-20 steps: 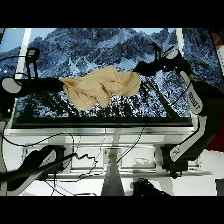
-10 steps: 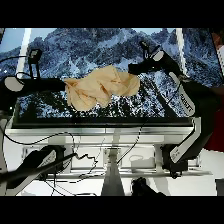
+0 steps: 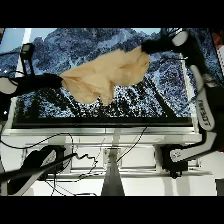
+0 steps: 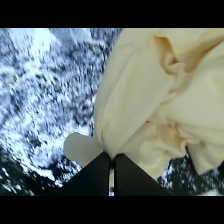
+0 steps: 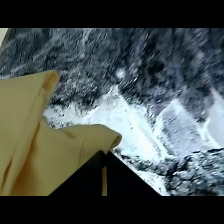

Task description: Fold the clothes and pants, and hang the long-sleeved shirts on hangers.

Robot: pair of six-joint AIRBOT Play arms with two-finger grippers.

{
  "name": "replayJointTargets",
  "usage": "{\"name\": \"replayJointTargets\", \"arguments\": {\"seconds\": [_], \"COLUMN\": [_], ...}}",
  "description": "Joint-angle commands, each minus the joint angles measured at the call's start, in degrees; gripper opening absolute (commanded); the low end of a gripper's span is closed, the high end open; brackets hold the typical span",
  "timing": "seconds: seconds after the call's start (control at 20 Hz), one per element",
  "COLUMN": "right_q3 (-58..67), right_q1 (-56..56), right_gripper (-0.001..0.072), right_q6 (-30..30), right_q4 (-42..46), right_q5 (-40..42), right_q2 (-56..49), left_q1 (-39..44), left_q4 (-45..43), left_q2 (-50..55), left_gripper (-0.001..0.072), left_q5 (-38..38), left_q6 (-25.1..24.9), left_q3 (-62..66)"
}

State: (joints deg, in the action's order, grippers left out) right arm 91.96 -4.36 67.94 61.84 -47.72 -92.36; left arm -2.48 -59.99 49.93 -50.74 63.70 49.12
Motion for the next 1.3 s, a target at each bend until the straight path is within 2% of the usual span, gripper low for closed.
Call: {"name": "replayJointTargets", "arguments": {"seconds": [0.0, 0.35, 0.5, 0.65, 0.85, 0.95, 1.05, 1.15, 1.25], "right_q3": [0.31, 0.31, 0.31, 0.31, 0.28, 0.11, -2.27, -8.15, -17.09], "right_q1": [3.78, 9.25, 9.35, 9.35, 9.35, 9.35, 9.35, 9.35, 9.35], "right_gripper": [0.001, 0.001, 0.001, 0.001, 0.001, 0.001, 0.001, 0.001, 0.001], "right_q6": [0.11, 0.09, 0.11, 0.13, 3.67, 8.55, 11.85, 13.88, 13.88], "right_q4": [2.1, 4.72, 4.13, 3.98, 3.93, 3.91, 3.78, 3.21, 2.84], "right_q5": [2.08, 3.43, 3.08, -0.96, -13.35, -18.53, -20.61, -22.01, -21.68], "right_q2": [10.29, 34.38, 44.54, 52.96, 59.12, 58.88, 57.27, 54.58, 51.19], "left_q1": [-0.02, -0.02, 0.0, 0.0, 0.0, 0.0, 0.0, 0.02, 0.13], "left_q4": [-0.02, 0.0, 0.02, 0.02, 0.07, 1.27, 1.75, 1.73, 1.7], "left_q2": [-5.9, -23.26, -29.42, -33.99, -34.25, -30.91, -24.94, -16.41, -6.43], "left_gripper": [0.0016, 0.0016, 0.0016, 0.0015, 0.0012, 0.0011, 0.0011, 0.0011, 0.0013], "left_q5": [7.63, 38.32, 45.68, 46.07, 46.21, 45.13, 39.08, 27.65, 20.57], "left_q6": [-0.02, -0.02, -0.02, -0.02, 0.46, 5.05, 8.28, 8.57, 8.46], "left_q3": [2.73, 3.41, 3.41, 3.41, 3.5, 3.52, 3.96, 5.66, 6.71]}}
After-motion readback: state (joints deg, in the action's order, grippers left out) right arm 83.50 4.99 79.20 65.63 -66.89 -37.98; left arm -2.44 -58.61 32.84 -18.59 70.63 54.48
